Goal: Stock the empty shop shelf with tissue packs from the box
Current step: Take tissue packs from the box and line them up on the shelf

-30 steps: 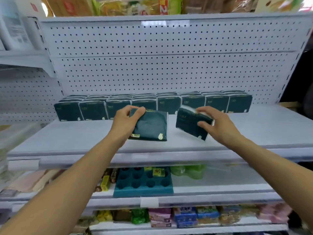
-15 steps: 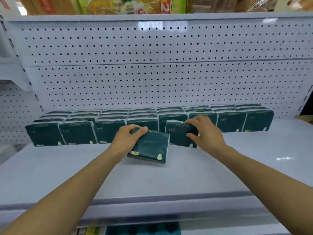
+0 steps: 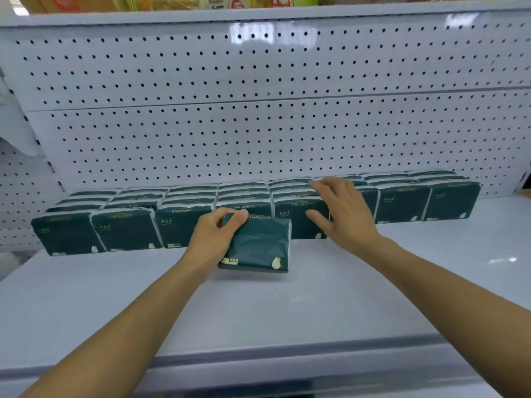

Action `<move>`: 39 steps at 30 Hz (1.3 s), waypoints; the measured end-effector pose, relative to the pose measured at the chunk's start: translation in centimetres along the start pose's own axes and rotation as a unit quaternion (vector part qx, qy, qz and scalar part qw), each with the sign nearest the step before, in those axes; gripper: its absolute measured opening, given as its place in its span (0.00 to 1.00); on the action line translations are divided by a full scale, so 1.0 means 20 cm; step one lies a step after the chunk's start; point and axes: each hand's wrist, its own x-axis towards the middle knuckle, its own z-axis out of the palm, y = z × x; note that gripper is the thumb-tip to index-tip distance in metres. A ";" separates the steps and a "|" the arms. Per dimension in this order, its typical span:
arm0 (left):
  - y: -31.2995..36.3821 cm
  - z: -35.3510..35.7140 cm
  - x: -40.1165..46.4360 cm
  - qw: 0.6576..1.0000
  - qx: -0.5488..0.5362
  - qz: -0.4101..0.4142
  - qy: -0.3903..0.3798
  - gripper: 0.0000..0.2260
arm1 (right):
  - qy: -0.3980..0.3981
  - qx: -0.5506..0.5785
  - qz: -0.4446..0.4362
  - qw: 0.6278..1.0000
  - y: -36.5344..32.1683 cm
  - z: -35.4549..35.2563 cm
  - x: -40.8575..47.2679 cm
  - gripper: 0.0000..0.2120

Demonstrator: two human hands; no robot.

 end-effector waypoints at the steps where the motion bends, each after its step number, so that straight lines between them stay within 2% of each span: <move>1: 0.02 0.02 -0.01 1.000 -0.008 0.011 0.005 0.09 | -0.007 0.078 0.029 0.996 -0.03 -0.05 -0.01 0.24; 2: 0.04 0.05 -0.02 0.999 -0.016 0.028 0.006 0.09 | -0.035 0.187 0.070 0.979 -0.07 -0.10 -0.02 0.23; 4: 0.09 0.13 -0.05 0.997 -0.018 0.074 0.001 0.08 | -0.131 0.374 0.129 0.909 -0.13 -0.18 -0.04 0.22; 6: 0.14 0.23 -0.06 0.994 -0.018 0.107 -0.007 0.07 | -0.180 0.422 0.120 0.881 -0.14 -0.22 -0.05 0.22; 9: 0.19 0.32 -0.05 0.991 0.003 0.131 -0.024 0.07 | -0.169 0.448 0.119 0.870 -0.03 -0.27 -0.08 0.15; 12: 0.18 0.33 0.03 0.978 0.123 0.170 -0.006 0.12 | -0.157 0.380 0.119 0.904 0.15 -0.34 -0.15 0.14; 14: 0.14 0.35 0.08 0.927 0.281 0.249 -0.013 0.19 | -0.144 0.341 0.121 0.921 0.26 -0.38 -0.20 0.14; 16: 0.10 0.39 0.12 0.844 0.434 0.314 -0.037 0.28 | -0.138 0.294 0.129 0.937 0.35 -0.41 -0.24 0.15; 19: 0.07 0.48 0.18 0.731 0.592 0.336 -0.052 0.39 | -0.130 0.221 0.144 0.956 0.46 -0.40 -0.27 0.17; 20: 0.07 0.50 0.20 0.708 0.620 0.335 -0.054 0.41 | -0.125 0.201 0.145 0.961 0.48 -0.39 -0.27 0.17; 22: 0.06 0.53 0.22 0.684 0.654 0.320 -0.051 0.42 | -0.107 0.160 0.141 0.971 0.50 -0.36 -0.26 0.17; 26: 0.04 0.56 0.24 0.671 0.678 0.298 -0.035 0.41 | -0.077 0.082 0.120 0.986 0.51 -0.28 -0.21 0.17; 39: 0.00 0.59 0.26 0.699 0.650 0.299 -0.019 0.38 | -0.052 -0.047 0.035 0.997 0.48 -0.15 -0.05 0.18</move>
